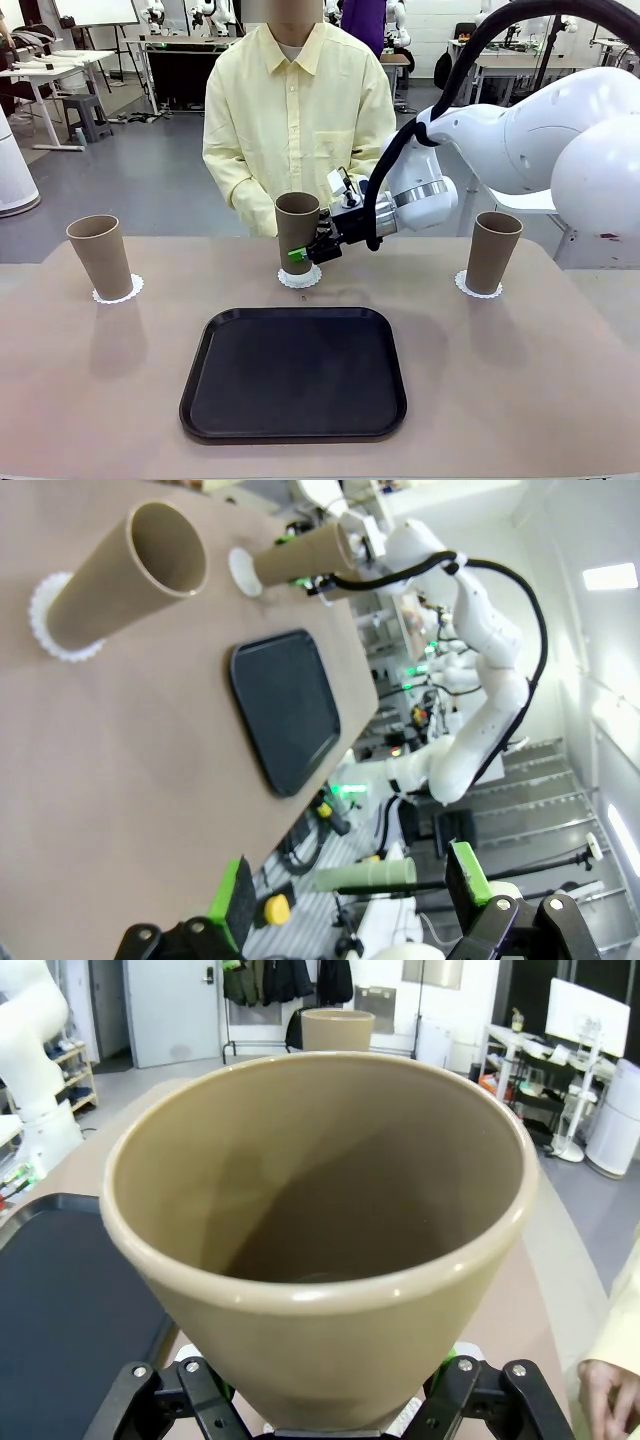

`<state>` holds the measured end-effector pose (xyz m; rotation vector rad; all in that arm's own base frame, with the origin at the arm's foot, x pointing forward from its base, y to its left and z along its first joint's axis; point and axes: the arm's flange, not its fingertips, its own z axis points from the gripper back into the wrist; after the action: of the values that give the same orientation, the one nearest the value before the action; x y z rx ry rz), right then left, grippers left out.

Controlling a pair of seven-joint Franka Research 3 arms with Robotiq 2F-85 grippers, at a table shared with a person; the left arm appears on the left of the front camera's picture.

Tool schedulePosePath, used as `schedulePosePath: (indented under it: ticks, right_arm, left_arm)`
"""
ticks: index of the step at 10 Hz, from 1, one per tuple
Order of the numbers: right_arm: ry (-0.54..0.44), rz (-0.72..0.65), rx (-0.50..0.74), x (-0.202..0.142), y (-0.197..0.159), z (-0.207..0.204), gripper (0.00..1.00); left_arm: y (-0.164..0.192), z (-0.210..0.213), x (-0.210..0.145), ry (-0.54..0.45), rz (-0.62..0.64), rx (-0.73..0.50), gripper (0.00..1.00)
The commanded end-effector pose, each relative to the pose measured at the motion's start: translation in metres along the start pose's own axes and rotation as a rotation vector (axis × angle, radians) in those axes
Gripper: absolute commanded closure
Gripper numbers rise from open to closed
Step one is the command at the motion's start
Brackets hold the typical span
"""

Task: Place coasters on the table and set cups on them.
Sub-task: Take one Reusable plastic cup from the Flat Tray and place it on a coaster set by the human.

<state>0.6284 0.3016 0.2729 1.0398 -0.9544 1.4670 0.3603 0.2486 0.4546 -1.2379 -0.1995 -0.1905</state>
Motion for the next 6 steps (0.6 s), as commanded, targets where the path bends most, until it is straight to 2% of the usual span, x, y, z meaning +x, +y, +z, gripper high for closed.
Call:
schedulePosePath:
  ticks: [1, 6]
  right_arm:
    - [0.012, -0.037, -0.021, -0.0014, -0.0179, 0.0014, 0.19]
    - [0.009, -0.074, -0.015, -0.0069, -0.0197, 0.0059, 0.19]
  left_arm:
    - [-0.0018, 0.0012, 0.0004, -0.002, 0.006, -0.002, 0.0]
    - [-0.0018, 0.0012, 0.0004, -0.002, 0.006, -0.002, 0.0]
